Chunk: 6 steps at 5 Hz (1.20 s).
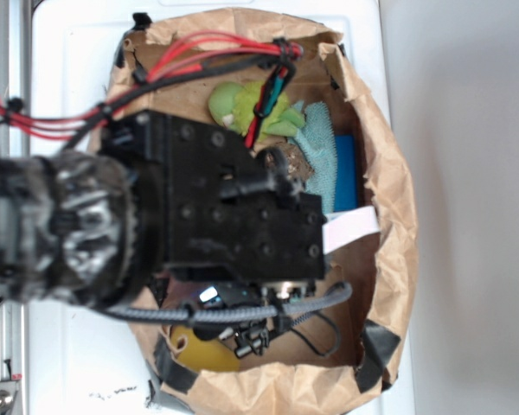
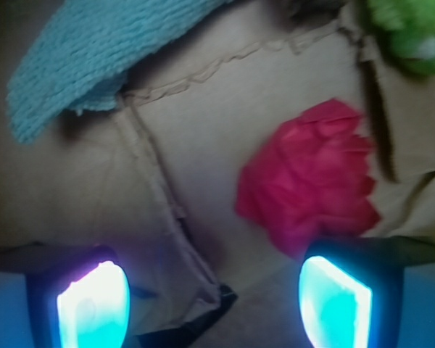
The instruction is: Grab the green sponge.
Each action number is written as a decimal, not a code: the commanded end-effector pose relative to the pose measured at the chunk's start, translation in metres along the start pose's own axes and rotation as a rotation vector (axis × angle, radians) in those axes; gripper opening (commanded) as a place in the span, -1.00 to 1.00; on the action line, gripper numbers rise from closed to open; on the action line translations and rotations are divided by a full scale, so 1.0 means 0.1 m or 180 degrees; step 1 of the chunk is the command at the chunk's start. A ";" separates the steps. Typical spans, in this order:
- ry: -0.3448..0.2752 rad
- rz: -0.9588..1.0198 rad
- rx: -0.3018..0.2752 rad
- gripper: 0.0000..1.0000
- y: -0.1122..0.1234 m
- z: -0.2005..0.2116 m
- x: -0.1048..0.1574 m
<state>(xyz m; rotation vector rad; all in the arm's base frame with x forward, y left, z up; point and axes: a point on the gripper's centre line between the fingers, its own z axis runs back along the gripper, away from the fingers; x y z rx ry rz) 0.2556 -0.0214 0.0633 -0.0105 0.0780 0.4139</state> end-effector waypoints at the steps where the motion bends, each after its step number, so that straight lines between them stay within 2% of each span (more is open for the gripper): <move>1: 0.0021 -0.0155 -0.0168 1.00 -0.15 -0.10 -0.05; 2: 0.0299 -0.0242 -0.0454 1.00 -0.16 -0.06 -0.05; 3: 0.0349 -0.0276 -0.0542 1.00 -0.18 -0.02 -0.06; 6: 0.0403 -0.0370 -0.0538 1.00 -0.23 0.03 -0.08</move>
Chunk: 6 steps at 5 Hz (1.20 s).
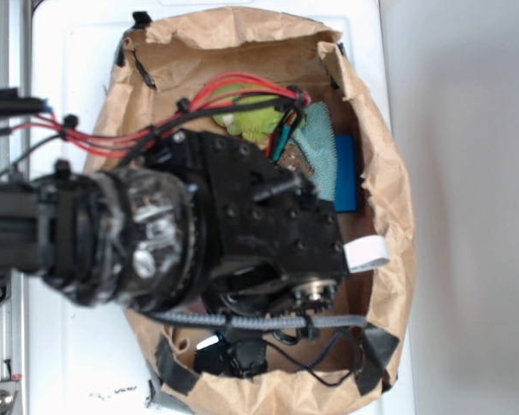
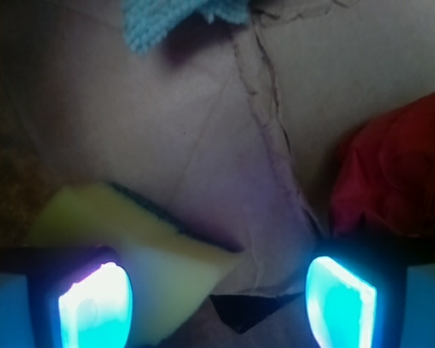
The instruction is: Grab the green sponge.
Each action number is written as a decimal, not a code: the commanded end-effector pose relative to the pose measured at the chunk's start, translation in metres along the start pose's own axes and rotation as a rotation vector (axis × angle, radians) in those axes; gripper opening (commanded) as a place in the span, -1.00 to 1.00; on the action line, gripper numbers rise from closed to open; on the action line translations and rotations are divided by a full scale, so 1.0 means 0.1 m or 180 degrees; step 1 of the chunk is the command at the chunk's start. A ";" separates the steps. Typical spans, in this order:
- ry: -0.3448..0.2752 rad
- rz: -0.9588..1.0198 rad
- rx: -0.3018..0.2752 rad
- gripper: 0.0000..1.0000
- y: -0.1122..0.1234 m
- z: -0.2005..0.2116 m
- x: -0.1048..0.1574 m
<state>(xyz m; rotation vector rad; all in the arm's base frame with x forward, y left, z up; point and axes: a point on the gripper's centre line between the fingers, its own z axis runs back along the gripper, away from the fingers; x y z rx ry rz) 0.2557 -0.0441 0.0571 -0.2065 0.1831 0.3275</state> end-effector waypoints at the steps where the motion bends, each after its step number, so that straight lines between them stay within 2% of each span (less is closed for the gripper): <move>1: 0.0002 -0.0125 0.0010 1.00 -0.01 0.16 -0.06; 2: 0.0004 -0.0178 -0.0048 1.00 0.03 0.24 -0.09; 3: -0.0135 -0.0419 -0.0133 1.00 0.02 0.25 -0.17; 4: -0.0562 -0.0872 -0.0222 1.00 -0.03 0.27 -0.25; 5: -0.0584 -0.0941 -0.0299 1.00 -0.06 0.28 -0.24; 6: -0.0579 -0.0900 -0.0268 1.00 -0.08 0.25 -0.20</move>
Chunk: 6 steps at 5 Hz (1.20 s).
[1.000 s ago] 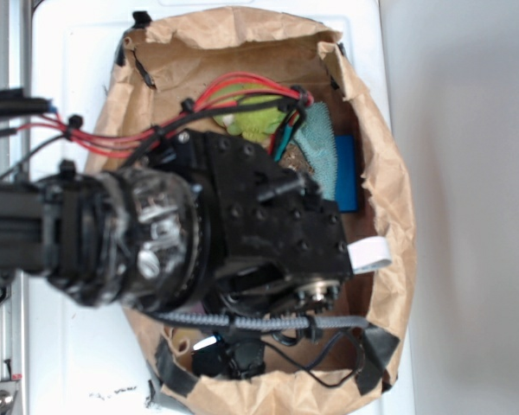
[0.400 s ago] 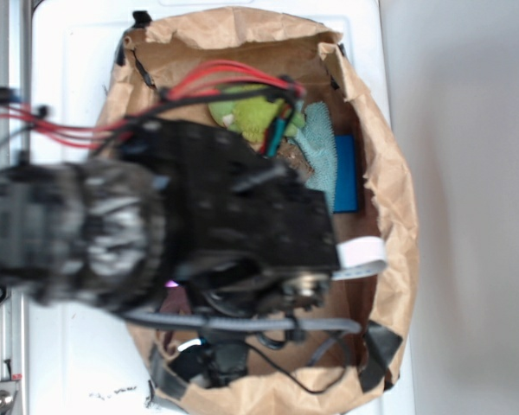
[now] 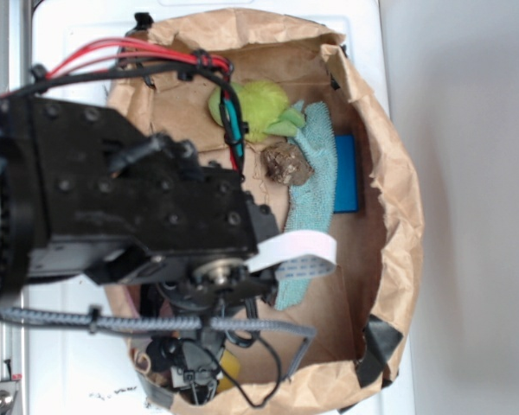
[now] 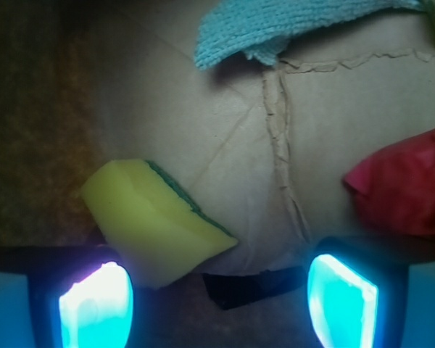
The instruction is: Grab the green sponge.
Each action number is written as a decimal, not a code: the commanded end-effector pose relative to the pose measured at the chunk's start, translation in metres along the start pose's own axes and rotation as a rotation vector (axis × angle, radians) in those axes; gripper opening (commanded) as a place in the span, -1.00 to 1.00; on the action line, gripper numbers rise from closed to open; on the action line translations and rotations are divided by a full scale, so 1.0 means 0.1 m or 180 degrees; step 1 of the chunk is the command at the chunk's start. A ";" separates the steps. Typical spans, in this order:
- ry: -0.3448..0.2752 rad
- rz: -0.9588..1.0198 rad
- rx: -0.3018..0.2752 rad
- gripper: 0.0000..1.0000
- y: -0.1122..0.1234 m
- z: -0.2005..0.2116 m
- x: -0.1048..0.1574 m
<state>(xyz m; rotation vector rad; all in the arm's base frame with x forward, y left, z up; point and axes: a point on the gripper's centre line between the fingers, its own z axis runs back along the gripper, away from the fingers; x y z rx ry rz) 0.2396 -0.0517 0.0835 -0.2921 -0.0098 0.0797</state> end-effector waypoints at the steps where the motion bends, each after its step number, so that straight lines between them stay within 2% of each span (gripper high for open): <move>1: -0.0052 -0.0042 0.0084 1.00 -0.03 -0.02 0.05; 4: -0.0052 -0.0042 0.0084 1.00 -0.03 -0.02 0.05; 5: -0.0144 -0.0193 0.0054 1.00 0.00 -0.10 0.16; 6: -0.0011 -0.0383 -0.0269 1.00 0.02 -0.13 0.28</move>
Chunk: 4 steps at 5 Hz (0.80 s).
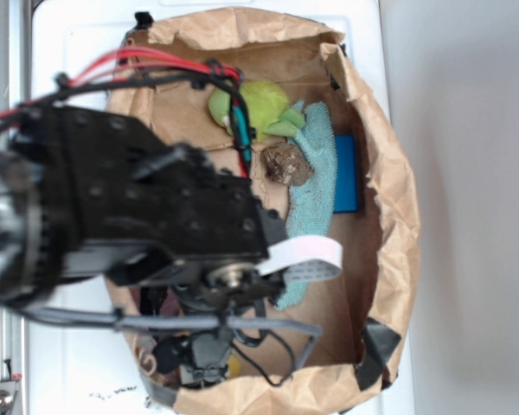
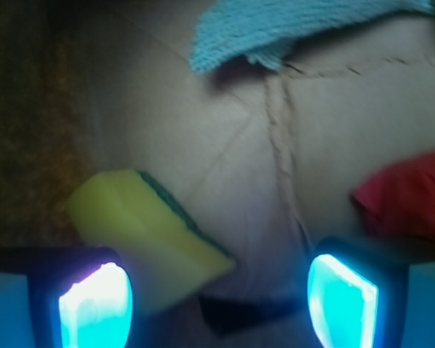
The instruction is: Grab the green sponge.
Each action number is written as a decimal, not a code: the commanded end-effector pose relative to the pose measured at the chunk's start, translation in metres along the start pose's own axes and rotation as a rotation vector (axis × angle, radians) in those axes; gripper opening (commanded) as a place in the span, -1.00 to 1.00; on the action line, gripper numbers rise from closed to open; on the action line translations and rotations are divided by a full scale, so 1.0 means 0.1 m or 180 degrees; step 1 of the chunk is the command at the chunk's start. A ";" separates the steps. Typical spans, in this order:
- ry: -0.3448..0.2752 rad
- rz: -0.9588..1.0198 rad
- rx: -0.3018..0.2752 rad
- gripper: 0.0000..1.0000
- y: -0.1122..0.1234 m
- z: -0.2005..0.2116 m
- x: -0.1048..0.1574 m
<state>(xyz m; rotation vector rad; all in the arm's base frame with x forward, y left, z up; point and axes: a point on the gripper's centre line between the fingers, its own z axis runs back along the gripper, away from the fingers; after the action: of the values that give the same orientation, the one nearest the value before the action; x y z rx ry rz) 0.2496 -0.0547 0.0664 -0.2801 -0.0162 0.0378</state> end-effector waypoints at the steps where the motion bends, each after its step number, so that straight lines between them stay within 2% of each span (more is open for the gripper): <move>1: 0.0013 -0.0331 -0.0355 1.00 0.06 -0.01 0.27; 2: 0.0071 -0.0452 -0.0408 1.00 0.02 -0.05 0.26; 4: 0.0283 -0.0726 -0.0477 1.00 -0.15 -0.12 0.06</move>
<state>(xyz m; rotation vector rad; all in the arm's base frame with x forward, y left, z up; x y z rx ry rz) 0.2563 -0.0689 0.0525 -0.4325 0.0674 -0.1758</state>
